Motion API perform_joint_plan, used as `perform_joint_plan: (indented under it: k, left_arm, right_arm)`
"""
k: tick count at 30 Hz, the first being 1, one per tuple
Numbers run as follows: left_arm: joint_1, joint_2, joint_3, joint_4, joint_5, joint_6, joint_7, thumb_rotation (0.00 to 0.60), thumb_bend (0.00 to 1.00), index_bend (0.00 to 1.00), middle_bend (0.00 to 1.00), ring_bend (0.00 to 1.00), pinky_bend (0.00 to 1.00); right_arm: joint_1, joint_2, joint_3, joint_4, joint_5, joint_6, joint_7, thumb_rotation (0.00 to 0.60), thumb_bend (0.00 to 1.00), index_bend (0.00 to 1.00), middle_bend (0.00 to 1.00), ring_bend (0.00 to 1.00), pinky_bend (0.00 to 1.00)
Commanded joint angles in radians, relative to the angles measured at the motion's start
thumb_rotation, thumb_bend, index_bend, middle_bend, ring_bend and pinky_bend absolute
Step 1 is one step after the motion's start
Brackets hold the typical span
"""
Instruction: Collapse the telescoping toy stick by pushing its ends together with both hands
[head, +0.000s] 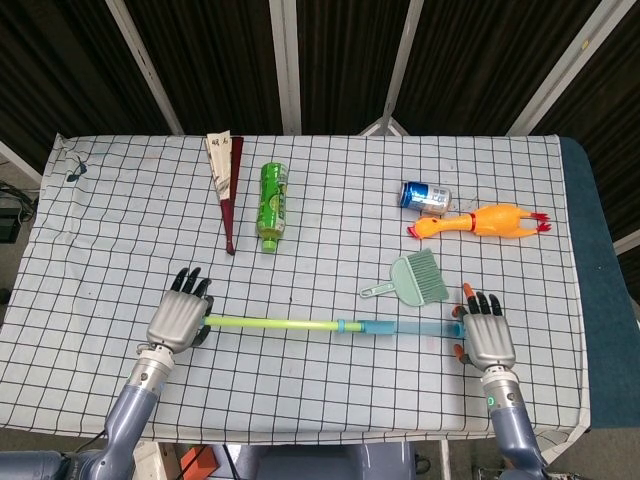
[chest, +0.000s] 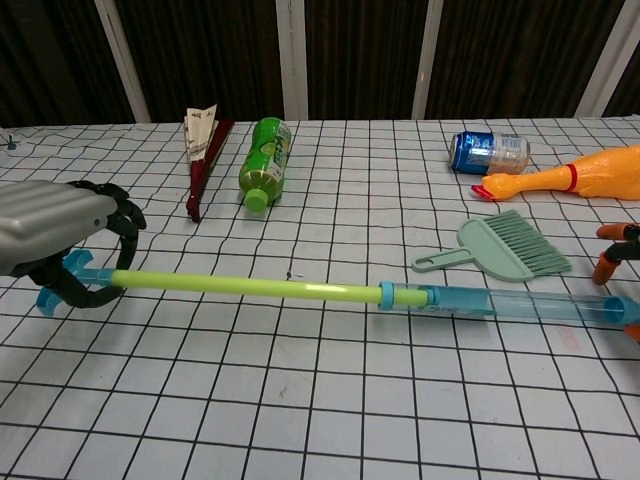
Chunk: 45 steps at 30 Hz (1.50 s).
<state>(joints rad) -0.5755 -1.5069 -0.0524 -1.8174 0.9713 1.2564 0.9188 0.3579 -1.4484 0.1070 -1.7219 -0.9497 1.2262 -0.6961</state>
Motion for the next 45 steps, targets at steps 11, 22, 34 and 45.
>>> perform_joint_plan:
  k: [11, 22, 34, 45]
  left_arm:
    - [-0.004, 0.008, 0.006, -0.001, -0.004, 0.002, -0.002, 0.6, 0.52, 0.62, 0.16, 0.0, 0.01]
    - [-0.008, 0.007, 0.012, 0.006, -0.003, -0.001, -0.01, 0.6, 0.52, 0.62, 0.16, 0.0, 0.01]
    - [-0.009, 0.016, 0.015, 0.007, -0.002, -0.002, -0.021, 0.6, 0.52, 0.62, 0.16, 0.0, 0.01]
    - [-0.009, 0.015, 0.017, 0.012, 0.0, -0.001, -0.03, 0.6, 0.52, 0.62, 0.16, 0.0, 0.01]
  right_arm:
    - [0.012, -0.033, 0.001, 0.045, 0.023, 0.001, 0.014, 0.6, 0.35, 0.4, 0.09, 0.0, 0.0]
    - [0.02, -0.045, -0.002, 0.049, 0.028, 0.008, 0.013, 0.6, 0.35, 0.4, 0.09, 0.0, 0.0]
    - [0.028, -0.064, -0.003, 0.058, 0.036, 0.025, -0.005, 0.6, 0.35, 0.62, 0.18, 0.0, 0.0]
    - [0.029, -0.061, -0.007, 0.053, 0.033, 0.041, -0.014, 0.6, 0.35, 0.69, 0.2, 0.0, 0.0]
